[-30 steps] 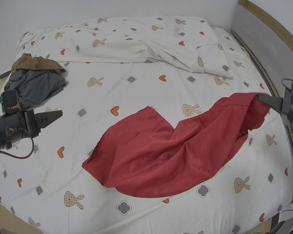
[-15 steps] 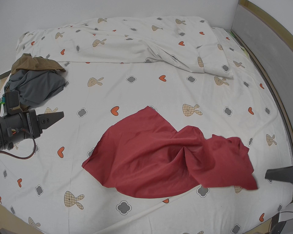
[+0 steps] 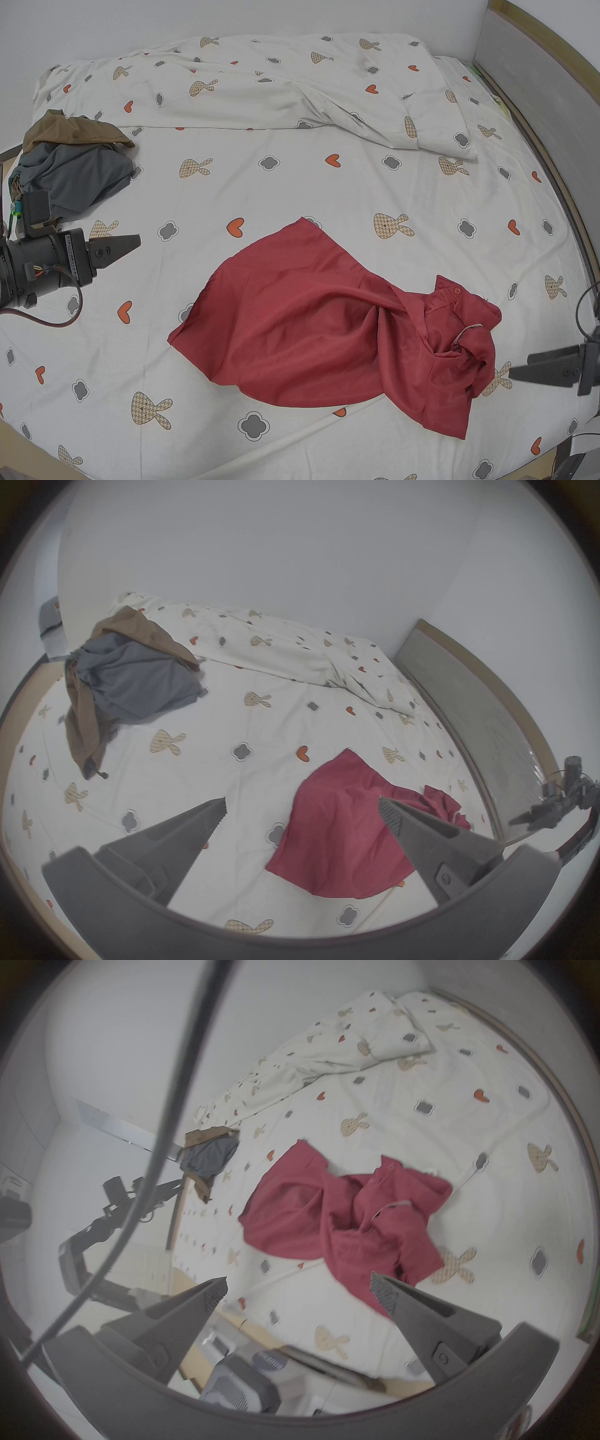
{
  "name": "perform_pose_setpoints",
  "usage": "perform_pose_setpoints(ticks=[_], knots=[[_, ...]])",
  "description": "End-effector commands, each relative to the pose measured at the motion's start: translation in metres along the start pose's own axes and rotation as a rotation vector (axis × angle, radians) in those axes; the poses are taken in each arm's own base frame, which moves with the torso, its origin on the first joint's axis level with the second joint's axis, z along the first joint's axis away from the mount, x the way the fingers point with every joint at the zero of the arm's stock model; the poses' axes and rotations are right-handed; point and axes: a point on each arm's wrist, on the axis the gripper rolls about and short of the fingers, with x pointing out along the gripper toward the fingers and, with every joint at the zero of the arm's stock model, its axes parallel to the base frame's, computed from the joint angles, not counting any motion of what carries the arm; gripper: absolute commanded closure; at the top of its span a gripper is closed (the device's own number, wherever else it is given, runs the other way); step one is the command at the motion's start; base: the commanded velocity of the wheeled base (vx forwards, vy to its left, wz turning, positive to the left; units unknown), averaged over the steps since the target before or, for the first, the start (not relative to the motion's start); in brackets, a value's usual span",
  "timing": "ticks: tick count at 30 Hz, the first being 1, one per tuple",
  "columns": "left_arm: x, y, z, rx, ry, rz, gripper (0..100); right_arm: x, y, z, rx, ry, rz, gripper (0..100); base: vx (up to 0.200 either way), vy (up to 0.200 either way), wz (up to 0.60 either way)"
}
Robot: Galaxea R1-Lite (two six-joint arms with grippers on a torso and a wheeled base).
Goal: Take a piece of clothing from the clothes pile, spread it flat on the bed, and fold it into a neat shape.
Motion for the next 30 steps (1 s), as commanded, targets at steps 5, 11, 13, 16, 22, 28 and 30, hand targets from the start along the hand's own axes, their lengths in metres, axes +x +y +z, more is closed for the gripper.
perform_pose_setpoints(ticks=[5,11,13,16,22,28,30], knots=[[0.055,0.005,-0.021,-0.109,0.196,-0.222,0,0.071,-0.067,0.03,-0.058,-0.079,-0.227,0,0.0,0.0,0.0],[0.073,0.008,-0.028,-0.124,0.25,-0.235,0,0.106,-0.105,0.046,-0.022,-0.085,-0.292,0,0.0,0.0,0.0],[0.072,0.009,-0.027,-0.124,0.245,-0.233,0,0.126,-0.127,0.054,0.017,-0.061,-0.322,0,0.0,0.0,0.0],[0.07,0.011,-0.026,-0.125,0.236,-0.227,0,0.136,-0.138,0.059,0.036,-0.044,-0.306,0,0.0,0.0,0.0],[0.069,0.011,-0.026,-0.124,0.234,-0.225,0,0.138,-0.143,0.072,0.042,-0.063,-0.237,0,0.0,0.0,0.0],[0.069,0.011,-0.026,-0.123,0.233,-0.225,0,0.134,-0.139,0.087,0.017,-0.111,-0.221,0,0.0,0.0,0.0],[0.069,0.011,-0.026,-0.123,0.233,-0.223,0,0.136,-0.139,0.088,0.015,-0.11,-0.221,0,0.0,0.0,0.0]])
